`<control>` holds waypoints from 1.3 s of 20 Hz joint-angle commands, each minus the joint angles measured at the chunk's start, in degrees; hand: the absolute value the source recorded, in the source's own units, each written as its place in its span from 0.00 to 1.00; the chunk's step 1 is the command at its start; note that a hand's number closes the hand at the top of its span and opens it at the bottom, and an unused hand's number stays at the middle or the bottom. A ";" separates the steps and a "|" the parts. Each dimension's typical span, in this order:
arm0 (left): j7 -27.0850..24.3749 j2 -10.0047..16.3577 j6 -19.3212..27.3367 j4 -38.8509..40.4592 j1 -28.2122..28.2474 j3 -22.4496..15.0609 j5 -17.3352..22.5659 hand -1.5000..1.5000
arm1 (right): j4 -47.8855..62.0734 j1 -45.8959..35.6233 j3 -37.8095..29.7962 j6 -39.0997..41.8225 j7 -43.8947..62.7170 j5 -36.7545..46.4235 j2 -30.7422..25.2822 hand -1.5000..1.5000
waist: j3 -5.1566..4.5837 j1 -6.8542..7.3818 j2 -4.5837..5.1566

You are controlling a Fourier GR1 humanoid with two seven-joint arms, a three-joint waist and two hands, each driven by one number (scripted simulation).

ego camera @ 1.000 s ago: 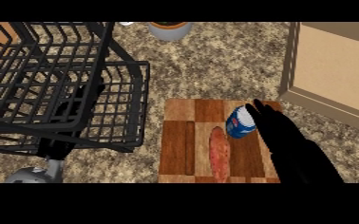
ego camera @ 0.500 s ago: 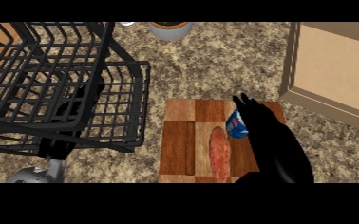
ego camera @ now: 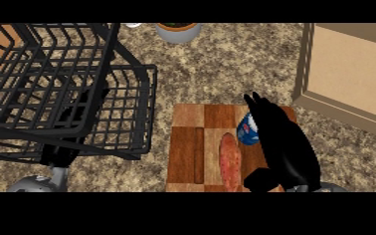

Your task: Pick the can from the cutting board and place it in the cardboard box

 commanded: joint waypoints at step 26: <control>1.92 -4.63 -3.81 6.58 -7.87 -3.37 -5.78 0.50 | 18.31 -0.32 -0.54 1.86 -4.57 6.69 7.44 0.00 | 0.00 -1.31 1.11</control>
